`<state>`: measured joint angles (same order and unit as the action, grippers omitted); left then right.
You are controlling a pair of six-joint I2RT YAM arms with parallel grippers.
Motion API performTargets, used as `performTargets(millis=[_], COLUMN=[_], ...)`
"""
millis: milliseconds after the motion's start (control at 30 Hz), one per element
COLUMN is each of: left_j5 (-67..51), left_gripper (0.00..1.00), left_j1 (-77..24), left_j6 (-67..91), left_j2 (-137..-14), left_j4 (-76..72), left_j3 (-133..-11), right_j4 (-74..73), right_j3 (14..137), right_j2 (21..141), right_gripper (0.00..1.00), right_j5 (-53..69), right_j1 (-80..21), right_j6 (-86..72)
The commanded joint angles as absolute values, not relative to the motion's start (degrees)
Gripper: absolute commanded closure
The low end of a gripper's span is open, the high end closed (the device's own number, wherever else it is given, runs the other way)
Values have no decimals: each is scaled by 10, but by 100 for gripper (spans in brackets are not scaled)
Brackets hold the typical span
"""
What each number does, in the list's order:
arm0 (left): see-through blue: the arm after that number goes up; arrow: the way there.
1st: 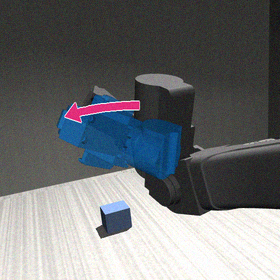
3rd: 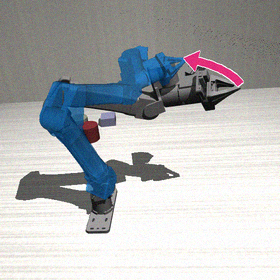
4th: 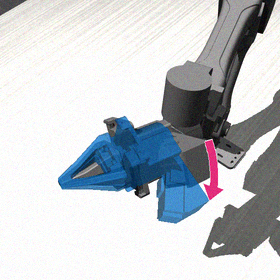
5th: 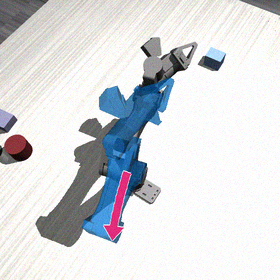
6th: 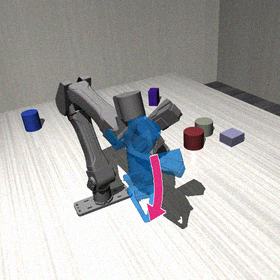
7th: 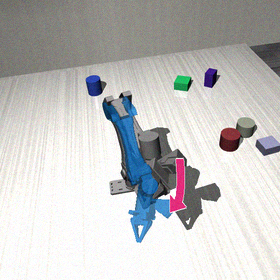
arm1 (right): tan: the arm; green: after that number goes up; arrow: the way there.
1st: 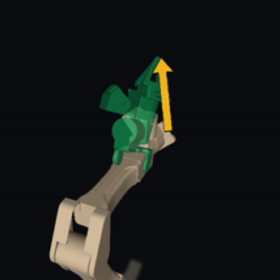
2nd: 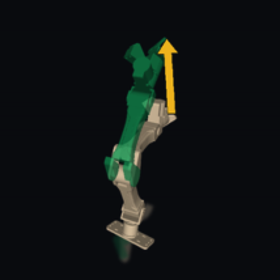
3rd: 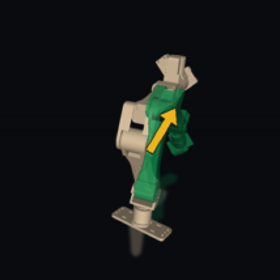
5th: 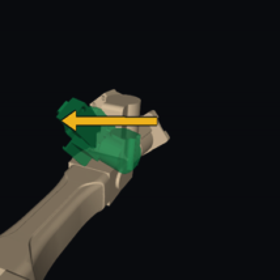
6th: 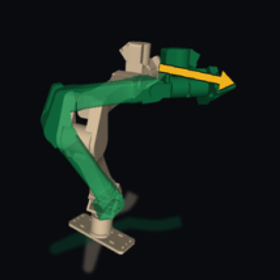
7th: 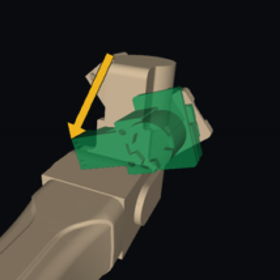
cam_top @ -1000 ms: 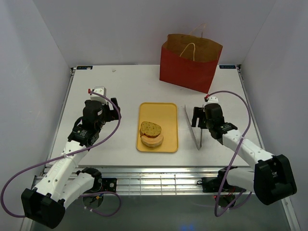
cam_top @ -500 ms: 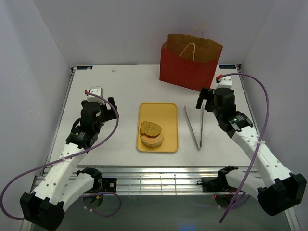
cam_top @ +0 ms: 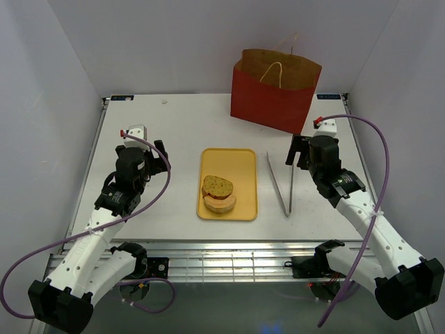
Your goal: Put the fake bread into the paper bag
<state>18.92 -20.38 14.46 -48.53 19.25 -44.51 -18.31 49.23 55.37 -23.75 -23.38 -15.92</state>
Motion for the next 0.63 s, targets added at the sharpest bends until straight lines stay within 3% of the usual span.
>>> performTargets(millis=[0, 400, 600], left_j5=[195, 191, 190], left_gripper=[2, 2, 2], left_j1=[-206, -206, -206], left_j6=[147, 146, 144], left_j2=[-483, -490, -491], left_j4=[189, 189, 190], left_j3=[-451, -452, -452], right_j4=[-164, -161, -204], right_j3=[496, 483, 509], right_j2=[549, 548, 602], right_gripper=[10, 10, 10], right_j5=[-255, -257, -268], right_j1=[-236, -236, -236], right_j6=[-174, -181, -206])
